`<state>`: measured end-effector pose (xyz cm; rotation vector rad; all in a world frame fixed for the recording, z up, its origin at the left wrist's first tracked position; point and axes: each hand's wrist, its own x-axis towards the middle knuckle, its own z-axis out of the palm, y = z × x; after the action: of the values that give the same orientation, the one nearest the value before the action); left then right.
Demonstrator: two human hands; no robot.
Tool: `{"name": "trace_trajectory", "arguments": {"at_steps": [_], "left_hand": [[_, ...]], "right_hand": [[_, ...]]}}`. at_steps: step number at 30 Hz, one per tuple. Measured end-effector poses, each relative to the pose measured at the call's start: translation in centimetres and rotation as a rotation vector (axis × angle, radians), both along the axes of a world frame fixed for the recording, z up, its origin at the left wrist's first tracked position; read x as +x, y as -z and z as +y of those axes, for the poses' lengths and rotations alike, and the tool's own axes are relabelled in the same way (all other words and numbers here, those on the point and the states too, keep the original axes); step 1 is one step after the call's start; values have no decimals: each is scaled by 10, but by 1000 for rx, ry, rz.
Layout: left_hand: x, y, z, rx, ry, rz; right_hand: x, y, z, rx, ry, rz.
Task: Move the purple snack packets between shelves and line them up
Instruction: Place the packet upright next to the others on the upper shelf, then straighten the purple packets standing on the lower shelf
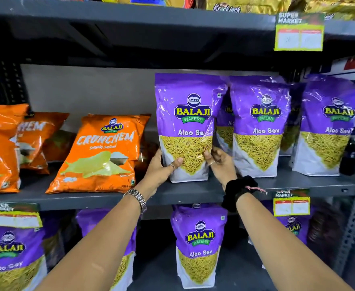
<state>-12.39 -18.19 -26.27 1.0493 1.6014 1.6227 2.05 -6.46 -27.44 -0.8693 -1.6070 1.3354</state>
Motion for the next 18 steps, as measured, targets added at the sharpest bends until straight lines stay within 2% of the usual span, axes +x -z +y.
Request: {"name": "trace_trajectory", "arguments": {"at_steps": [9, 12, 14, 18], "left_hand": [[-7, -12, 0, 33, -2, 26], [-12, -28, 9, 70, -62, 75], [-17, -58, 17, 193, -178, 132], [-11, -135, 21, 580, -376, 251]], "right_hand": [[-8, -10, 4, 17, -18, -26], [-11, -34, 8, 35, 44, -11], [-12, -72, 17, 92, 80, 102], [-3, -165, 28, 288, 65, 317]]}}
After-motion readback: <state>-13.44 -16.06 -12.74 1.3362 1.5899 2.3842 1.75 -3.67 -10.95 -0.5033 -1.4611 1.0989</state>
